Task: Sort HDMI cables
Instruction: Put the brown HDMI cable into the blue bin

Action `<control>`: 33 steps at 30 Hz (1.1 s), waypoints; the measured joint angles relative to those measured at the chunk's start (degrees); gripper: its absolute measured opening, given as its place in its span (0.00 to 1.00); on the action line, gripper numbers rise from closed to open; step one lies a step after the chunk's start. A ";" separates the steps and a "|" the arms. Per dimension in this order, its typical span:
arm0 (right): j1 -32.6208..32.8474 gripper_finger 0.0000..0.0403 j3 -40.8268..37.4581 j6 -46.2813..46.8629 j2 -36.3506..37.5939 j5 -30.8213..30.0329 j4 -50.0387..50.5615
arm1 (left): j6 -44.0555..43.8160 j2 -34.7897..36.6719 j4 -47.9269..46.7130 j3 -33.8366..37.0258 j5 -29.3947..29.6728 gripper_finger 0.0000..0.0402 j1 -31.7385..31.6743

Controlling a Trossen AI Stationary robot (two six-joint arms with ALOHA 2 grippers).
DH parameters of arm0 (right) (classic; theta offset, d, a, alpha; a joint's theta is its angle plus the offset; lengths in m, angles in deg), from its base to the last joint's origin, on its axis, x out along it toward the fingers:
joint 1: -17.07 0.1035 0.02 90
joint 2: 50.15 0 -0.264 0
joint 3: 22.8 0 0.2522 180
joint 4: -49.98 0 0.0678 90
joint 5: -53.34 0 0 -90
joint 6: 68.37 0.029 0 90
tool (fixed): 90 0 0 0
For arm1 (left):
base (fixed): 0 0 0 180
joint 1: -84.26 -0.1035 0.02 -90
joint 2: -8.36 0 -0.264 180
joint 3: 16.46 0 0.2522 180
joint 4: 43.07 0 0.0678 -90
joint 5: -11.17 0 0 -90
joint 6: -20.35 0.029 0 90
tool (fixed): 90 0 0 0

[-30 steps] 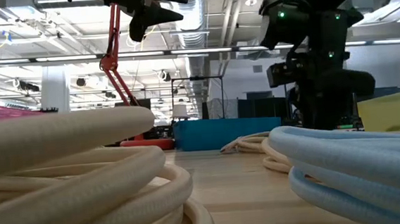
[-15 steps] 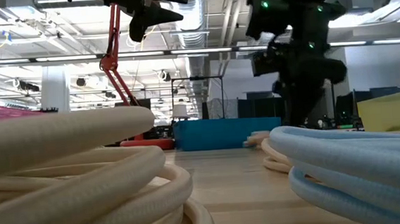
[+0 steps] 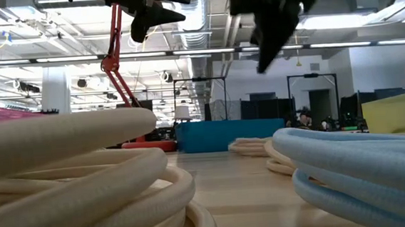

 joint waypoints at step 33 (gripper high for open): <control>-1.81 0.14 3.41 4.59 -0.42 0.33 4.40 | -1.09 0.00 -3.84 0.00 -0.02 0.44 0.15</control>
